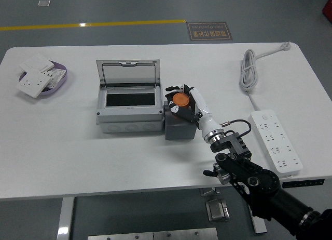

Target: Pick up the cylinder from the cube,place it in the box,flap close box

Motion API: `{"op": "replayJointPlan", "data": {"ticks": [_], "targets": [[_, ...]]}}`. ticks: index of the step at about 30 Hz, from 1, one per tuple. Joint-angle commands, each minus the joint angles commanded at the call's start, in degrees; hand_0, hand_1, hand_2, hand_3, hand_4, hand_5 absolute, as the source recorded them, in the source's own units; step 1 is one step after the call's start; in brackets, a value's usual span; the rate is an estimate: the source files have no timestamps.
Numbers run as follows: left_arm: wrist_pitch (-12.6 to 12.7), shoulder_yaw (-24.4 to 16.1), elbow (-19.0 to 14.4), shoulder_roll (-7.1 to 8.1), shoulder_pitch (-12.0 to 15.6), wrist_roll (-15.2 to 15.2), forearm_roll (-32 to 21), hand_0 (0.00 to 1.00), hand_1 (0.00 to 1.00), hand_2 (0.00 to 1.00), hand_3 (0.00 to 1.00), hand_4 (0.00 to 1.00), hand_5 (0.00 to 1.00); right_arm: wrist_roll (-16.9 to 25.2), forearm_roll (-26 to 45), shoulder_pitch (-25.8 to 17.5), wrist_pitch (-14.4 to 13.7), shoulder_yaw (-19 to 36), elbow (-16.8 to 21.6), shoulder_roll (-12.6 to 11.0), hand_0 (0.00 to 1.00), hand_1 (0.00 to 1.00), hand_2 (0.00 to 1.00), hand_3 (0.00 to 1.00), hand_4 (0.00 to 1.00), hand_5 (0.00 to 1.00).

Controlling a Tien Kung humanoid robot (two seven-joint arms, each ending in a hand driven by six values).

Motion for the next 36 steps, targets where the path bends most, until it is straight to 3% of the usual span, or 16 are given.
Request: {"op": "replayJointPlan", "data": {"ticks": [12, 13, 18, 19, 25, 32, 36], "targets": [[0.1, -0.5, 0.0, 0.09, -0.1, -0.3, 0.2, 0.581, 0.62, 0.564, 0.598, 0.646, 0.209, -0.5, -0.3, 0.1, -0.2, -0.7, 0.2, 0.0, 0.56, 0.562, 0.483, 0.51, 0.002, 0.002], [0.1, -0.5, 0.0, 0.09, -0.2, -0.3, 0.2, 0.581, 0.62, 0.565, 0.599, 0.646, 0.211, -0.6, -0.3, 0.1, -0.2, -0.7, 0.1, 0.0, 0.518, 0.536, 0.461, 0.477, 0.002, 0.002], [0.0, -0.5, 0.0, 0.13, -0.2, -0.3, 0.3, 0.581, 0.62, 0.565, 0.599, 0.646, 0.211, -0.8, -0.9, 0.3, -0.9, -0.4, 0.3, 0.0, 0.518, 0.536, 0.461, 0.477, 0.002, 0.002], [0.0, -0.5, 0.0, 0.13, -0.2, -0.3, 0.3, 0.581, 0.62, 0.565, 0.599, 0.649, 0.215, -0.9, -1.2, 0.5, -1.1, -0.2, 0.4, 0.0, 0.464, 0.5, 0.434, 0.441, 0.002, 0.002], [0.1, -0.7, 0.0, 0.08, -0.1, -0.3, 0.4, 0.582, 0.62, 0.565, 0.598, 0.66, 0.235, -2.1, -3.5, 2.2, -2.5, 1.3, 1.6, -0.7, 0.442, 0.479, 0.42, 0.419, 0.002, 0.002], [0.2, -1.0, 0.0, 0.09, 0.1, -0.1, 0.5, 0.581, 0.62, 0.565, 0.598, 0.662, 0.239, -8.5, -10.3, 6.9, -4.4, 0.0, 4.7, -2.6, 0.441, 0.476, 0.417, 0.411, 0.002, 0.002], [0.2, -1.5, 0.0, 0.2, 0.1, 0.1, 0.9, 0.581, 0.62, 0.565, 0.598, 0.662, 0.239, -14.5, -16.5, 11.2, -3.3, -3.4, 6.2, -1.8, 0.441, 0.476, 0.417, 0.411, 0.002, 0.002]]}}
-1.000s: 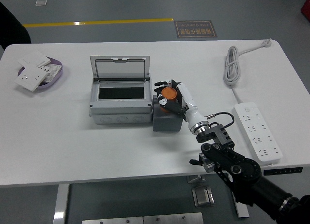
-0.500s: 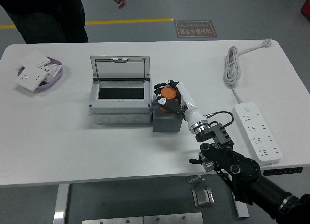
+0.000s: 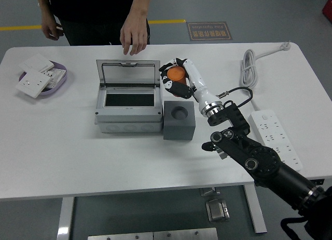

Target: Pick up the cylinder from the cube,place it in the box,flap close box

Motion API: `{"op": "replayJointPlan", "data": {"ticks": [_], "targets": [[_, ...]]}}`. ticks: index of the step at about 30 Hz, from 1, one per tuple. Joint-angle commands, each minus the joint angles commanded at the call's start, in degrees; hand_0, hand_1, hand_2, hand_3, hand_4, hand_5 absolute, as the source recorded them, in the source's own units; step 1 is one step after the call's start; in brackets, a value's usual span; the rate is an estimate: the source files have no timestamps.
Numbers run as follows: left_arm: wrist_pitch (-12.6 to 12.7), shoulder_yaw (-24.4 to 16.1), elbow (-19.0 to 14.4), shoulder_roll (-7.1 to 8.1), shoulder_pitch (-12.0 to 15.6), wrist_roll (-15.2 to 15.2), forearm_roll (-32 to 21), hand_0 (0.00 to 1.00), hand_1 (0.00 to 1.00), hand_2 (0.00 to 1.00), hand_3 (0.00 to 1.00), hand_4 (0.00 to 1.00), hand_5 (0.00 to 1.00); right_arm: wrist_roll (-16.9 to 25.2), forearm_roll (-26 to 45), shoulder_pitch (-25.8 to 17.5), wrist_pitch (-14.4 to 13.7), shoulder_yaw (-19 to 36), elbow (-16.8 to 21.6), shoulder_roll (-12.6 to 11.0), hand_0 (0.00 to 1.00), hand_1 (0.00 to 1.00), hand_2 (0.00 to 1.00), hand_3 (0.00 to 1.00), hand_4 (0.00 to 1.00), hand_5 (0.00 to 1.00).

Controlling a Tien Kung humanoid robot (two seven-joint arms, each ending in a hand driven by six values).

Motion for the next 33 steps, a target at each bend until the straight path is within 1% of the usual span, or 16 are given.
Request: {"op": "replayJointPlan", "data": {"ticks": [1, 4, 6, 7, 12, 14, 17, 22, 26, 33], "targets": [[0.0, -0.1, 0.0, 0.05, 0.0, 0.0, 0.1, 0.583, 0.62, 0.565, 0.599, 0.663, 0.245, -1.8, -1.9, 1.2, 0.6, -1.0, 0.2, 0.5, 0.425, 0.472, 0.421, 0.42, 0.002, 0.002], [0.0, -0.4, 0.0, 0.22, 0.0, 0.2, 0.4, 0.583, 0.62, 0.565, 0.599, 0.663, 0.245, -7.1, -7.2, 4.7, 2.6, -4.0, 0.0, 1.8, 0.425, 0.472, 0.421, 0.42, 0.002, 0.002], [0.0, -0.5, 0.0, 0.35, 0.0, 0.2, 0.6, 0.583, 0.62, 0.565, 0.599, 0.663, 0.245, -10.3, -10.4, 6.8, 3.8, -5.8, -0.4, 1.8, 0.425, 0.472, 0.421, 0.42, 0.002, 0.002], [0.0, -0.6, 0.0, 0.4, 0.0, 0.3, 0.6, 0.582, 0.62, 0.565, 0.599, 0.664, 0.254, -11.5, -11.6, 7.6, 4.1, -6.4, -0.6, 1.8, 0.395, 0.468, 0.419, 0.417, 0.002, 0.002], [0.0, -0.9, 0.0, 0.77, 0.0, 0.5, 1.0, 0.582, 0.62, 0.565, 0.599, 0.664, 0.254, -18.7, -18.0, 11.8, 6.2, -10.4, -2.4, 1.8, 0.395, 0.468, 0.419, 0.417, 0.002, 0.002], [0.0, -1.1, 0.0, 0.92, 0.0, 0.5, 1.2, 0.582, 0.619, 0.566, 0.599, 0.664, 0.262, -21.2, -19.6, 13.2, 6.9, -11.9, -3.4, 1.8, 0.397, 0.471, 0.42, 0.418, 0.002, 0.002], [0.0, -1.3, 0.0, 1.14, -0.1, 0.7, 1.5, 0.582, 0.619, 0.566, 0.599, 0.664, 0.262, -24.2, -20.0, 14.9, 7.9, -14.5, -5.0, 1.8, 0.397, 0.471, 0.42, 0.418, 0.002, 0.002], [-0.1, -1.6, 0.0, 1.43, -0.2, 0.8, 1.8, 0.582, 0.62, 0.566, 0.599, 0.664, 0.265, -26.1, -17.9, 16.6, 8.2, -18.7, -6.2, 1.8, 0.404, 0.474, 0.421, 0.419, 0.002, 0.002], [-0.1, -1.8, 0.0, 1.63, -0.3, 0.8, 2.1, 0.583, 0.62, 0.566, 0.599, 0.664, 0.268, -26.5, -15.7, 17.4, 7.9, -20.6, -5.1, 1.8, 0.413, 0.476, 0.426, 0.428, 0.002, 0.002], [0.0, -2.5, 0.0, 1.91, -0.3, 1.2, 2.8, 0.582, 0.622, 0.565, 0.598, 0.663, 0.268, -25.8, -12.0, 18.6, 7.1, -21.9, -3.2, 1.8, 0.409, 0.475, 0.428, 0.431, 0.002, 0.002]]}}
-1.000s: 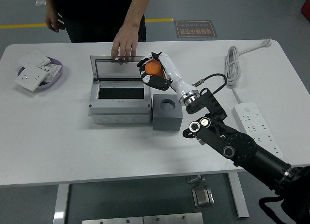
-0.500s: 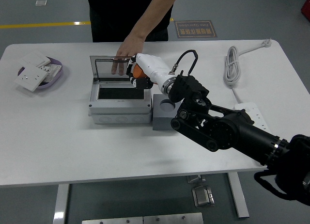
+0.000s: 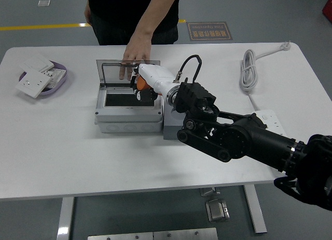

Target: Pick up the cylinder from the cube,place it in the box,flap close box

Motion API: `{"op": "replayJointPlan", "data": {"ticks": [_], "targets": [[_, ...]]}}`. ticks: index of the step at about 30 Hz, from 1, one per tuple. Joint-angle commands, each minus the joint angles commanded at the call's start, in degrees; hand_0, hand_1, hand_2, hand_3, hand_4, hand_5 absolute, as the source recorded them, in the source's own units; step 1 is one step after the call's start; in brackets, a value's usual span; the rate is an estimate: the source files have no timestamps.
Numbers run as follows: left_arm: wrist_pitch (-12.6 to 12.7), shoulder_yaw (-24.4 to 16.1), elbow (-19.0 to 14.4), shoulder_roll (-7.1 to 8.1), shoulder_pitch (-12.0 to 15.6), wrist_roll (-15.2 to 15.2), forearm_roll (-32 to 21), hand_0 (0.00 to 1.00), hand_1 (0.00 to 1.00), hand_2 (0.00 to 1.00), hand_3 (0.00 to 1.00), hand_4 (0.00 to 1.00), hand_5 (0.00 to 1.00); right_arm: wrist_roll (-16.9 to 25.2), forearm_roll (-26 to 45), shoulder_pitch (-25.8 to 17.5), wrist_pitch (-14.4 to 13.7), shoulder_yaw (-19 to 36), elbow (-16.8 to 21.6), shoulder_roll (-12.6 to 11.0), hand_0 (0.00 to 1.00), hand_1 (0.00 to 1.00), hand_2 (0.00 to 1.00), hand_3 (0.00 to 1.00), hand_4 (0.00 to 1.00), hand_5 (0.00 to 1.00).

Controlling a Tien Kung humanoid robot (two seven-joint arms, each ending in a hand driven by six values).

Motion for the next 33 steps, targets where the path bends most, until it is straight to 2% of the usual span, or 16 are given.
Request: {"op": "replayJointPlan", "data": {"ticks": [14, 26, 33], "targets": [[-0.2, -1.2, 0.0, 0.58, -0.7, 0.6, 1.6, 0.582, 0.621, 0.565, 0.598, 0.658, 0.266, 1.1, 3.7, 2.0, -1.5, -6.5, -3.4, 0.0, 0.397, 0.475, 0.427, 0.432, 0.002, 0.002], [0.1, -3.1, 0.0, 1.32, -0.9, 1.9, 3.8, 0.581, 0.621, 0.564, 0.597, 0.652, 0.26, -3.2, -0.3, 5.3, 1.5, -12.3, -5.2, 0.0, 0.394, 0.477, 0.428, 0.436, 0.002, 0.002], [0.0, -3.8, 0.0, 1.66, -1.2, 2.2, 4.6, 0.582, 0.621, 0.564, 0.597, 0.651, 0.257, -3.8, -0.7, 5.9, 1.5, -13.8, -5.1, 0.0, 0.389, 0.474, 0.432, 0.445, 0.002, 0.002]]}}
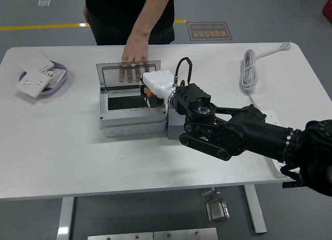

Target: Pick up the cylinder from the cube,place it in the box,flap close box

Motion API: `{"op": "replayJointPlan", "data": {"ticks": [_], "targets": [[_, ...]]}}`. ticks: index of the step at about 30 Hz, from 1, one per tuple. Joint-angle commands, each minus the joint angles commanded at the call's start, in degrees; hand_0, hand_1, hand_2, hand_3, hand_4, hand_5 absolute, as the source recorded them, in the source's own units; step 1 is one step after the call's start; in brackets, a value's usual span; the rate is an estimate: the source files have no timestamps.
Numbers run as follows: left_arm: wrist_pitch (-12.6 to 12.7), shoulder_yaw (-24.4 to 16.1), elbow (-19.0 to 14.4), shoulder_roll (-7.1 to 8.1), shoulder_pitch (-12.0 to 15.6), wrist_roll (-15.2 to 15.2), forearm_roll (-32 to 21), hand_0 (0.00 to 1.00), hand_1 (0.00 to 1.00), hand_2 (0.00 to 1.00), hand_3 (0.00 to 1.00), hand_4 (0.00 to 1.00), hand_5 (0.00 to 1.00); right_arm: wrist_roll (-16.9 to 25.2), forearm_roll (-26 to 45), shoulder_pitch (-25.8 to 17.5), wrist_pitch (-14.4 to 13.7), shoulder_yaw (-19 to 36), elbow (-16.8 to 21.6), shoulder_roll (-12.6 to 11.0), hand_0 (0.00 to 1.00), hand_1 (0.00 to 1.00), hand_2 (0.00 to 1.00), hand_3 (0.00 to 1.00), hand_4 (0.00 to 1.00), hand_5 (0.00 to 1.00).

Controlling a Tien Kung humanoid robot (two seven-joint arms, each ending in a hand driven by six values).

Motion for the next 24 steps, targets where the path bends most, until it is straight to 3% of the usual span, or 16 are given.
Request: {"op": "replayJointPlan", "data": {"ticks": [13, 24], "targets": [[0.0, -0.6, 0.0, 0.13, -0.1, 0.3, 0.9, 0.581, 0.622, 0.564, 0.597, 0.647, 0.252, 3.0, 2.0, 0.1, -4.2, 0.6, 0.1, 0.0, 0.392, 0.478, 0.434, 0.448, 0.015, 0.002], [-0.2, -0.8, 0.0, 0.3, -0.6, 0.4, 1.4, 0.581, 0.622, 0.564, 0.597, 0.647, 0.249, 5.5, 5.2, 0.0, -3.3, 1.0, 0.1, 0.0, 0.426, 0.495, 0.452, 0.487, 0.066, 0.002]]}}
